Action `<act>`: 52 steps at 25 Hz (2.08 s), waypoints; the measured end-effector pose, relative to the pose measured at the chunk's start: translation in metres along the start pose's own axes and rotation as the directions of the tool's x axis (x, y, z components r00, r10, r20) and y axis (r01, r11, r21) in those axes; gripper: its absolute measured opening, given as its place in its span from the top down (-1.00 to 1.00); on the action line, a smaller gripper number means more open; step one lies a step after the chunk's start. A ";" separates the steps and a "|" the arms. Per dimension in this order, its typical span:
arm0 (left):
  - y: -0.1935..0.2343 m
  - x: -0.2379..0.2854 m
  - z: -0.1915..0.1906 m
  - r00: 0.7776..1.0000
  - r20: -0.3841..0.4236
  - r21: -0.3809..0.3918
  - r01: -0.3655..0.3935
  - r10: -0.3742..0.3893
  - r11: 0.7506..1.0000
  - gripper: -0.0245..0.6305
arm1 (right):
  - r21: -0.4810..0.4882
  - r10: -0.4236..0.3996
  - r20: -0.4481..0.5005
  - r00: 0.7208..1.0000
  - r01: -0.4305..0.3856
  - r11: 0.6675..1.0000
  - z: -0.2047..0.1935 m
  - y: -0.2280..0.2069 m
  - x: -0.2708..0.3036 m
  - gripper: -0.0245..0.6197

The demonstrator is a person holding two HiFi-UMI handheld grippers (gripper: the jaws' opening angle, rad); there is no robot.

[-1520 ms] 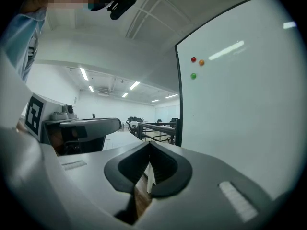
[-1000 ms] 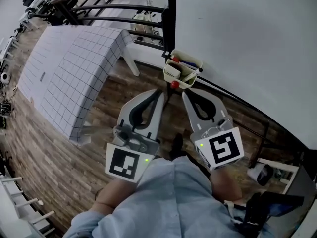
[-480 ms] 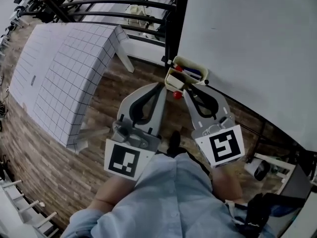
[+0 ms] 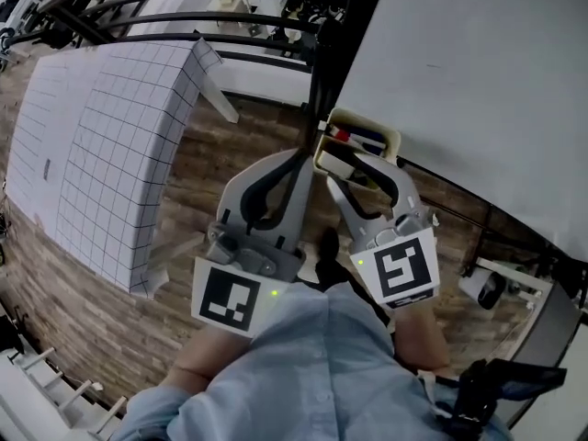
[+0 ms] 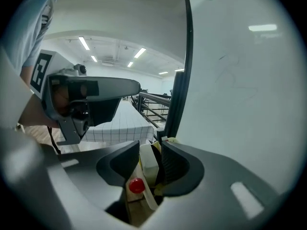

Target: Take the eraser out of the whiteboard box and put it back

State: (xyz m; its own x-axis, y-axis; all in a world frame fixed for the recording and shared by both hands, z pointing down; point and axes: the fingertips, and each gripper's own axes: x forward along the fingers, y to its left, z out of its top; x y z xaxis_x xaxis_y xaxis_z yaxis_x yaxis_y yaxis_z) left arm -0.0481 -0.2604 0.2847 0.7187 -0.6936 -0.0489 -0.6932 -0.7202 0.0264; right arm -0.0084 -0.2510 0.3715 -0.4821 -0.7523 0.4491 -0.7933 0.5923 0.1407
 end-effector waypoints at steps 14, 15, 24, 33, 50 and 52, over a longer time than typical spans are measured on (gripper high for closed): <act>0.017 0.019 -0.017 0.999 -0.027 -0.037 0.036 -0.037 0.999 0.93 | -0.069 0.002 -0.179 0.984 -0.014 0.998 -0.025 0.004 0.029 0.47; 0.013 0.022 -0.018 0.999 -0.028 -0.036 0.036 -0.037 0.999 0.93 | -0.069 0.006 -0.181 0.983 -0.019 0.997 -0.029 0.002 0.026 0.49; 0.021 0.019 -0.001 1.000 -0.016 -0.002 0.025 -0.026 1.000 0.93 | -0.058 0.022 -0.110 0.994 -0.029 0.998 0.000 0.000 0.020 0.52; -0.003 0.002 0.030 0.999 0.034 0.065 -0.015 0.013 0.998 0.93 | -0.016 0.009 0.118 0.993 -0.007 1.000 0.049 -0.010 -0.037 0.52; -0.055 -0.021 0.073 0.991 0.130 0.137 -0.061 0.044 0.989 0.93 | -0.037 0.016 0.314 0.949 -0.005 0.999 0.088 -0.018 -0.115 0.52; -0.056 -0.021 0.075 0.989 0.140 0.139 -0.071 0.052 0.988 0.93 | -0.041 0.020 0.317 0.948 -0.007 0.999 0.087 -0.018 -0.116 0.52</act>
State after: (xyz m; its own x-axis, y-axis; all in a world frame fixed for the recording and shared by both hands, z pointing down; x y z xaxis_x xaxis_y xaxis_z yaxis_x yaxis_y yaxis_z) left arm -0.0282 -0.2040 0.2096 0.6673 -0.7211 -0.1865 -0.7435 -0.6597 -0.1095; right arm 0.0296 -0.1994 0.2395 -0.5906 -0.7931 0.1489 -0.7739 0.6089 0.1740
